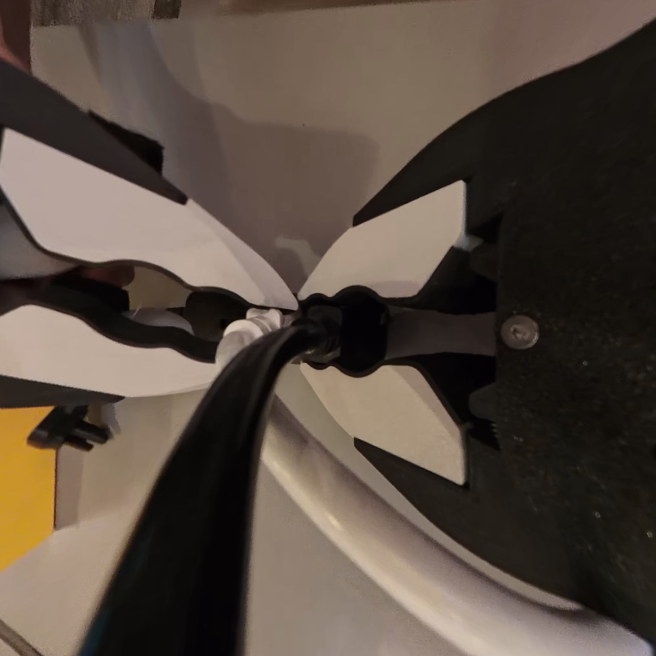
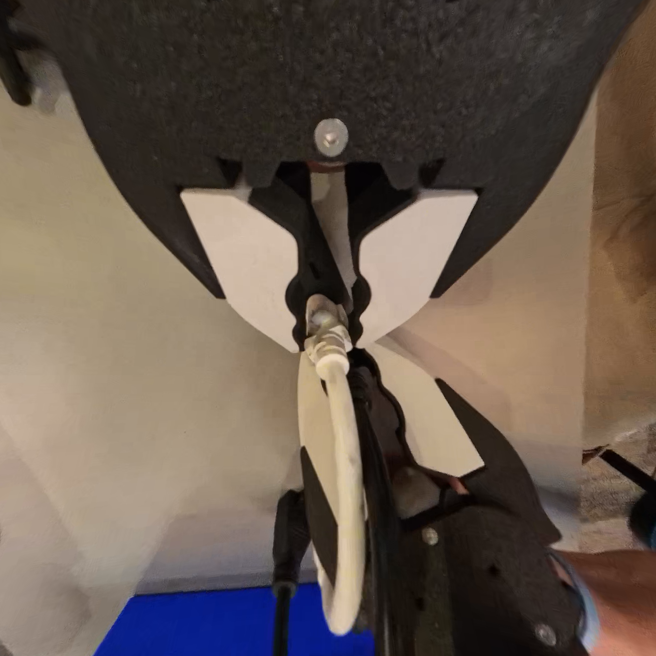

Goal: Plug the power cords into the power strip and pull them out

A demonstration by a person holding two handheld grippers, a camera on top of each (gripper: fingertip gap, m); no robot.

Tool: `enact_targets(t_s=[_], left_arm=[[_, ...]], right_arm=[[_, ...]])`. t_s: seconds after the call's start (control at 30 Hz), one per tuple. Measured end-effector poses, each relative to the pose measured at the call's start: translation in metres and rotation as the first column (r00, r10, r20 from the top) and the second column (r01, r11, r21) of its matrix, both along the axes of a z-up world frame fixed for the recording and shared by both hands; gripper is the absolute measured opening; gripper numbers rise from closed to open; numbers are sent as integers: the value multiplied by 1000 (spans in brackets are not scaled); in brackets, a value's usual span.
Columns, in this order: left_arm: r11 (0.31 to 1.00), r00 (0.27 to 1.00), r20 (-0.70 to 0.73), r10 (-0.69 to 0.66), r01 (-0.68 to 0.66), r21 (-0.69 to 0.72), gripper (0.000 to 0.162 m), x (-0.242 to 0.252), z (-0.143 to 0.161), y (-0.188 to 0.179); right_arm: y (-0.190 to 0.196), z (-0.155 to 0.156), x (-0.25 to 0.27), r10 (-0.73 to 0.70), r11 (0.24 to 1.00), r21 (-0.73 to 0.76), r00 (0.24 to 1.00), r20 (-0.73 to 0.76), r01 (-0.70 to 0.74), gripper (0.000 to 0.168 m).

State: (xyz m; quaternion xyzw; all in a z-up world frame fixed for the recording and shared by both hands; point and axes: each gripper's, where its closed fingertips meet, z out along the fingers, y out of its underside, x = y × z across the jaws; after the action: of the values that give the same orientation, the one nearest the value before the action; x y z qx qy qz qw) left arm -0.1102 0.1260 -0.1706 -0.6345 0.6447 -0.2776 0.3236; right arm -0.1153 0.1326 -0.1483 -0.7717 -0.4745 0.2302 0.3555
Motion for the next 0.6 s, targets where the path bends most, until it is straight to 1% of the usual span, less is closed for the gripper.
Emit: enact_targets(t_s=[0.1, 0.13, 0.17, 0.23, 0.27, 0.37, 0.4, 0.47, 0.53, 0.57, 0.6], left_arm=[[998, 998, 26, -56, 57, -32, 29, -3, -1, -15], [998, 998, 20, -52, 53, -32, 29, -2, -2, -14], [999, 999, 10, -39, 40, -27, 28, -2, -1, -9], [1000, 1000, 6, -11, 11, -25, 28, 3, 0, -4], [1000, 1000, 4, 0, 0, -18, 27, 4, 0, -2], [998, 999, 28, -45, 46, -43, 28, 0, -1, -13], [998, 999, 19, -40, 41, -47, 28, 1, -1, -11], [999, 1000, 12, -28, 29, -34, 28, 0, -1, -5], [999, 1000, 12, -5, 6, -36, 28, 0, -1, -4], [999, 1000, 4, 10, -10, -33, 27, 0, 0, -1], [999, 1000, 1, 14, -14, -40, 28, -1, 0, 2]], right_arm=[[-16, -2, 5, 67, 998, -6, 996, -57, -67, 23], [-18, -2, 6, 70, 997, -29, 995, -76, -72, 22], [-13, -1, 5, 39, 999, -20, 997, -66, -40, 22], [-7, 1, 2, 27, 999, 18, 999, -26, -26, 20], [-3, 2, 3, 7, 1000, 17, 999, -32, -7, 21], [-14, 1, 6, 42, 999, -4, 993, -108, -43, 22], [-15, 1, 7, 31, 998, -41, 988, -148, -38, 22], [-8, 2, 6, -18, 999, -40, 987, -158, 11, 21], [-6, 3, 3, -31, 997, -69, 976, -216, 17, 20], [-2, 5, 0, -70, 993, -113, 961, -269, 41, 20], [3, 5, -3, -106, 990, -124, 952, -286, 74, 20]])
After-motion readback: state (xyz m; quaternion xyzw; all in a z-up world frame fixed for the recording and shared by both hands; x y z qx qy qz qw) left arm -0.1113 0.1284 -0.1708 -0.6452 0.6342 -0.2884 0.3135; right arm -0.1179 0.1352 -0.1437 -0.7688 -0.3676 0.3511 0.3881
